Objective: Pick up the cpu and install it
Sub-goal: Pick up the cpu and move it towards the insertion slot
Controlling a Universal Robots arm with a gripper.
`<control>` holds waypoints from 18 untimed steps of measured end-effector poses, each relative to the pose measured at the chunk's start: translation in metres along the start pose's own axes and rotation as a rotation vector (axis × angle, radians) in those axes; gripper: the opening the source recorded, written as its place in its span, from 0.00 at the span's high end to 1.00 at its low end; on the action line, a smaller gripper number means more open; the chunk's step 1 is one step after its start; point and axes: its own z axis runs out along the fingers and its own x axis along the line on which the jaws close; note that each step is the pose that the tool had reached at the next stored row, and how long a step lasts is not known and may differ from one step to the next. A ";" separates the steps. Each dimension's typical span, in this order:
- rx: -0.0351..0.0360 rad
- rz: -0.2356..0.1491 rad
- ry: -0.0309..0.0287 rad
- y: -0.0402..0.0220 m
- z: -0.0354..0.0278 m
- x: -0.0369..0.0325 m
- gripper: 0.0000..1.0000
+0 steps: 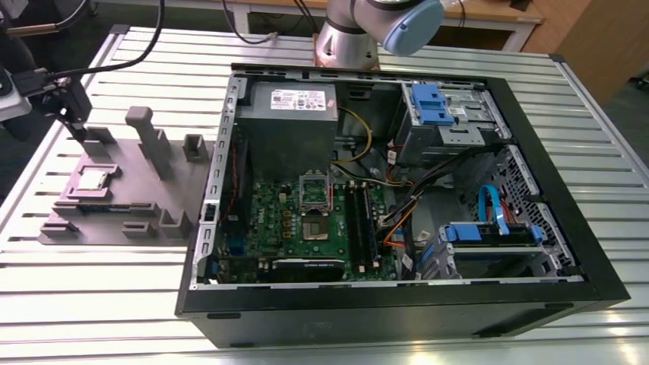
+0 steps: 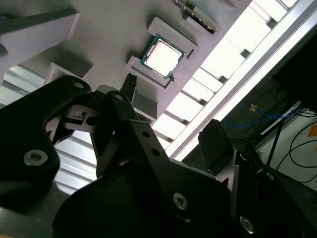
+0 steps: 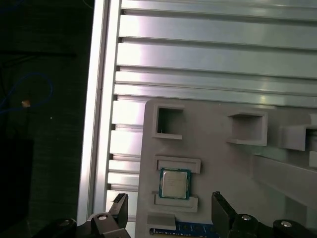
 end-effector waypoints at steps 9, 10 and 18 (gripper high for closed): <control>0.0000 0.000 0.0000 -0.0001 0.0011 0.0000 0.24; 0.0000 0.000 0.0001 -0.0001 0.0011 0.0000 0.24; -0.0001 0.000 -0.0001 -0.0009 0.0092 -0.0010 0.24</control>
